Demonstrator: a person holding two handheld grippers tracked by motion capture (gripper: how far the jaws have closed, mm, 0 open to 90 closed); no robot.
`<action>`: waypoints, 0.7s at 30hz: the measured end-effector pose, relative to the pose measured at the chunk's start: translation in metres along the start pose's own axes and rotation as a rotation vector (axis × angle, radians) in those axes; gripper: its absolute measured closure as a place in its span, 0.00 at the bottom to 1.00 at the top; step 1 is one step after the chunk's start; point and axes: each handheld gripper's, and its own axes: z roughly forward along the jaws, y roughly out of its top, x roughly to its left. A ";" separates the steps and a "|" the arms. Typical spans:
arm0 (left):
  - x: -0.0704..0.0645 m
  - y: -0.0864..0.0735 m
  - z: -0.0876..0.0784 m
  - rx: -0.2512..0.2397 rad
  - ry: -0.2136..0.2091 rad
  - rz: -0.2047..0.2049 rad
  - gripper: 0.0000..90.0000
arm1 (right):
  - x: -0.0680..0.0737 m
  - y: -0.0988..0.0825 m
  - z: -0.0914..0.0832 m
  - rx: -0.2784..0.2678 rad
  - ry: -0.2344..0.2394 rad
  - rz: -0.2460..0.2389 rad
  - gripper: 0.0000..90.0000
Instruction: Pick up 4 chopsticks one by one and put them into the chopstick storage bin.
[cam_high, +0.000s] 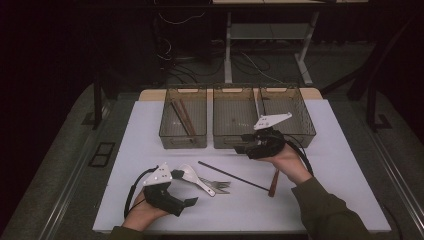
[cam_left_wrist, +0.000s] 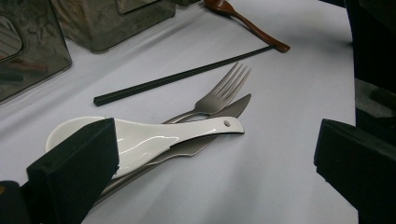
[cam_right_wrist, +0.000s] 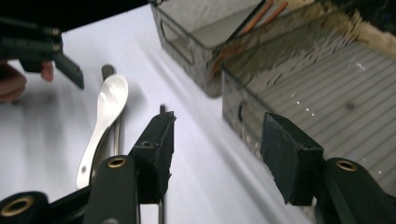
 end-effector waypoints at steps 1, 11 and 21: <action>0.000 0.000 0.000 0.000 0.000 0.000 0.00 | 0.001 -0.004 -0.001 0.003 0.003 0.003 0.49; -0.002 0.000 0.002 0.007 -0.008 0.009 0.00 | 0.006 -0.031 -0.013 0.015 0.030 0.038 0.53; -0.003 0.001 0.003 0.010 -0.007 0.014 0.00 | 0.013 -0.055 -0.005 0.098 0.080 0.018 0.65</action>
